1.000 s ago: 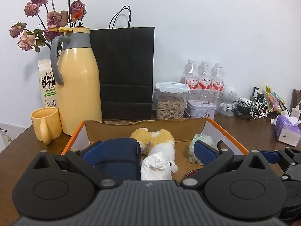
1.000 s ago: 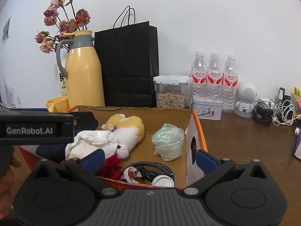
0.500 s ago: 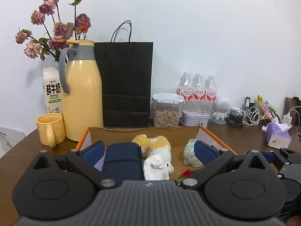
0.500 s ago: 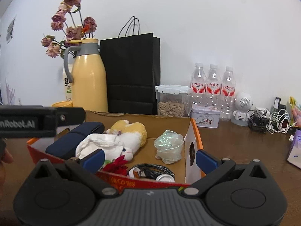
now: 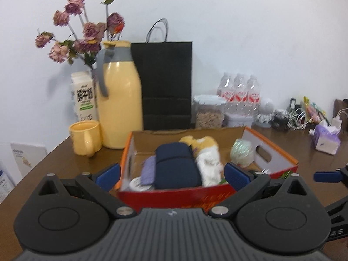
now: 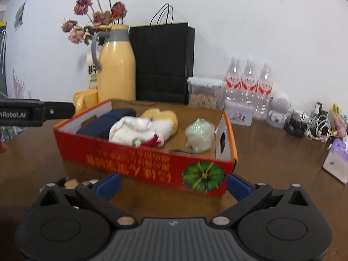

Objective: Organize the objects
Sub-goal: 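Withdraw both open tools from the carton back over the table, then grasp the clear plastic strip with the right tool while the left grasps the black USB cable, then carry the strip with the right tool while the left carries the USB cable to the carton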

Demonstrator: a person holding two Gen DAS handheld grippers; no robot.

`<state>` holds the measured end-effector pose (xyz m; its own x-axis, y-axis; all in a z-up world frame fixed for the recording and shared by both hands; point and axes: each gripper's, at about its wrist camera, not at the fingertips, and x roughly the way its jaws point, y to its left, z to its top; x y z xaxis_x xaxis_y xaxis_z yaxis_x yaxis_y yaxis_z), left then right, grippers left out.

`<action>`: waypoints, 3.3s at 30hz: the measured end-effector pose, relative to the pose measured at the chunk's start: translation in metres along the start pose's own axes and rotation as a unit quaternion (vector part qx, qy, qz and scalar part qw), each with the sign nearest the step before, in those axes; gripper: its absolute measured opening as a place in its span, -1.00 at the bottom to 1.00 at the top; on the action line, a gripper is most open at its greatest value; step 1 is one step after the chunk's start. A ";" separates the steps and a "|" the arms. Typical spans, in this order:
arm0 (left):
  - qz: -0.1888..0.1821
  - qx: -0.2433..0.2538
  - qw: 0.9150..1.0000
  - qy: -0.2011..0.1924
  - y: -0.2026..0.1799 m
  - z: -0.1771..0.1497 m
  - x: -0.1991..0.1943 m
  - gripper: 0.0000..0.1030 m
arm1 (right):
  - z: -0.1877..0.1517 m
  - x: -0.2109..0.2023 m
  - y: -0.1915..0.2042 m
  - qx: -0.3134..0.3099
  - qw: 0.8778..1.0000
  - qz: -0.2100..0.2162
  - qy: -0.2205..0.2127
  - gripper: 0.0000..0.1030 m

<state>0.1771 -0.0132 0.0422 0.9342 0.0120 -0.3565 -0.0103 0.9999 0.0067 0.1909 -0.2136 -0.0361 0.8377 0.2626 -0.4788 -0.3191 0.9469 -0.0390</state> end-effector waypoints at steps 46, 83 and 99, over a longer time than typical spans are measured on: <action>0.054 -0.029 0.995 0.081 0.057 -0.046 -0.052 1.00 | -0.034 0.029 -0.004 -0.014 0.993 0.075 0.094 0.26; 0.034 -0.008 0.984 0.173 0.023 -0.074 0.016 0.33 | -0.040 -0.012 0.002 -0.014 0.999 0.047 -0.016 -0.93; 0.010 -0.030 0.992 0.122 0.025 -0.062 -0.009 -0.73 | -0.040 -0.021 0.003 -0.011 0.998 0.050 -0.036 -0.93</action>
<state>0.1467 0.0123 -0.0122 0.8202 0.0244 -0.5716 -0.0560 0.9977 -0.0378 0.1542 -0.2243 -0.0615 0.8301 0.3693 -0.4179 -0.4120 0.9111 -0.0133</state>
